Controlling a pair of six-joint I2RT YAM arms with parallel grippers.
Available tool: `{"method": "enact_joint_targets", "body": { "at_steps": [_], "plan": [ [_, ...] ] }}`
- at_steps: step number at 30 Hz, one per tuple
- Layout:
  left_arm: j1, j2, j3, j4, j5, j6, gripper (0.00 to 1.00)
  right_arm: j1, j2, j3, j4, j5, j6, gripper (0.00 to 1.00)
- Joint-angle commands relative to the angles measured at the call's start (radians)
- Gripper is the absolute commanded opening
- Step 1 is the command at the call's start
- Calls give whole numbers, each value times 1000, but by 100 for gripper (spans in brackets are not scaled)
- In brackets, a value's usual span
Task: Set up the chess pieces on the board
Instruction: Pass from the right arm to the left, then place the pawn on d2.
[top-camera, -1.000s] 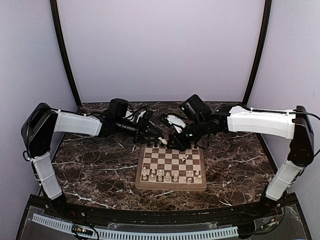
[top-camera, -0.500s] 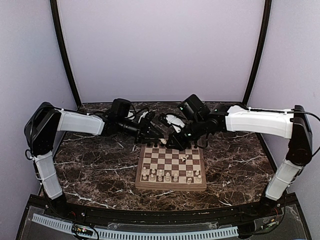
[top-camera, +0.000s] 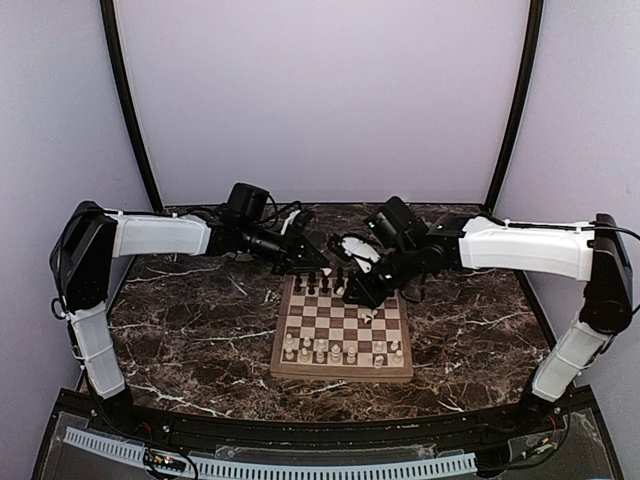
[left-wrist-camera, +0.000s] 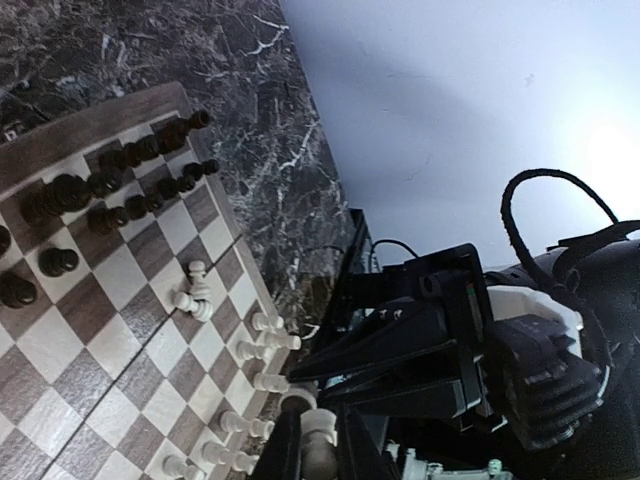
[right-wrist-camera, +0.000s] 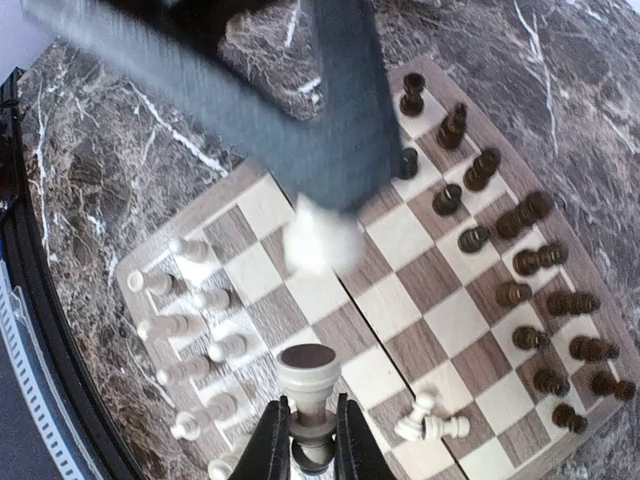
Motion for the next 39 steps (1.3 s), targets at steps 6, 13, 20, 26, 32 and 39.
{"method": "enact_joint_targets", "body": {
  "at_steps": [6,13,20,26,32,39],
  "plan": [
    [-144,-41,274,-592,-426,517,4,-105,-236,-221,-20,30,52,2],
    [-278,-34,287,-739,-691,651,4,-130,-292,-295,-12,73,92,2],
    [-342,28,321,-774,-767,691,4,-135,-302,-319,0,83,115,2],
    [-360,83,342,-786,-763,703,4,-135,-302,-322,-3,85,115,2],
    [-370,115,345,-781,-742,700,4,-135,-302,-328,-4,84,113,3],
    [-382,146,346,-770,-720,704,4,-135,-298,-319,-10,82,111,3]
  ]
}}
